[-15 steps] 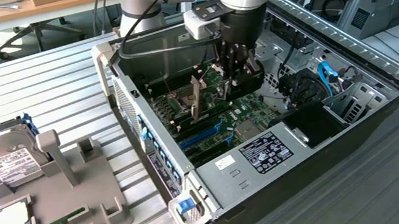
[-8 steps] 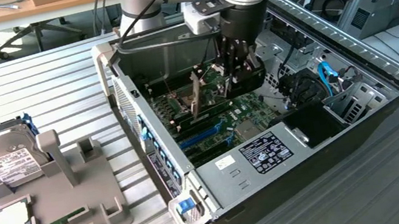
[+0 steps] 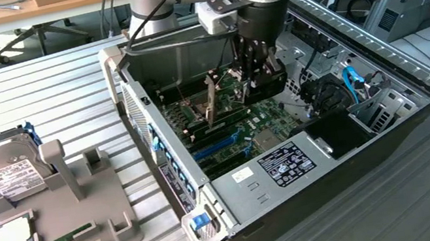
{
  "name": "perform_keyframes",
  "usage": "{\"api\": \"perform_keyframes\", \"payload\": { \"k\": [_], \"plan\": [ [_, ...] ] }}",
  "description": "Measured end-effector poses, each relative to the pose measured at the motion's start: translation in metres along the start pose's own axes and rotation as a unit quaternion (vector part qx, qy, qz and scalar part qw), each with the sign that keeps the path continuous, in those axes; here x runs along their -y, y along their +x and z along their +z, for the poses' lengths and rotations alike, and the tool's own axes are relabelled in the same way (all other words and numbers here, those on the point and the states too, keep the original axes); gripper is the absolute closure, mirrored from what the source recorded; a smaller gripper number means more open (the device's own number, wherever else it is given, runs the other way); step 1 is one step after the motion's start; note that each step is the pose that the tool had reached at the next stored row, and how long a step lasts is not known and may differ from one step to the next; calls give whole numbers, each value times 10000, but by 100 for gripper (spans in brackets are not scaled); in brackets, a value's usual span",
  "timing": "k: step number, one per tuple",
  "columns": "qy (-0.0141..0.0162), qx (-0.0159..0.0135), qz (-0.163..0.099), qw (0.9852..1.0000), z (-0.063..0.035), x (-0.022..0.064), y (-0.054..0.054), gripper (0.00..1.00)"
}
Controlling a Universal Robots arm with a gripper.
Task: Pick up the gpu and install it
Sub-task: 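Insert the gpu into the slot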
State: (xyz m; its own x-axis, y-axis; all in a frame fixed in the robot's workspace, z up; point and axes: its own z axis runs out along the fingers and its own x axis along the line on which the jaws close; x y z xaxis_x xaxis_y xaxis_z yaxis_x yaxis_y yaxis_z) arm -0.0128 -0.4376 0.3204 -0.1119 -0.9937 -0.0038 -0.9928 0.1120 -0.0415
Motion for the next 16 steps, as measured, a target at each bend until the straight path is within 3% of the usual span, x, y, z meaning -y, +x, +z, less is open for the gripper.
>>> {"api": "perform_keyframes", "payload": {
  "k": [16],
  "plan": [
    [0,0,-1,10000,1,-12,53,73]
  ]
}}
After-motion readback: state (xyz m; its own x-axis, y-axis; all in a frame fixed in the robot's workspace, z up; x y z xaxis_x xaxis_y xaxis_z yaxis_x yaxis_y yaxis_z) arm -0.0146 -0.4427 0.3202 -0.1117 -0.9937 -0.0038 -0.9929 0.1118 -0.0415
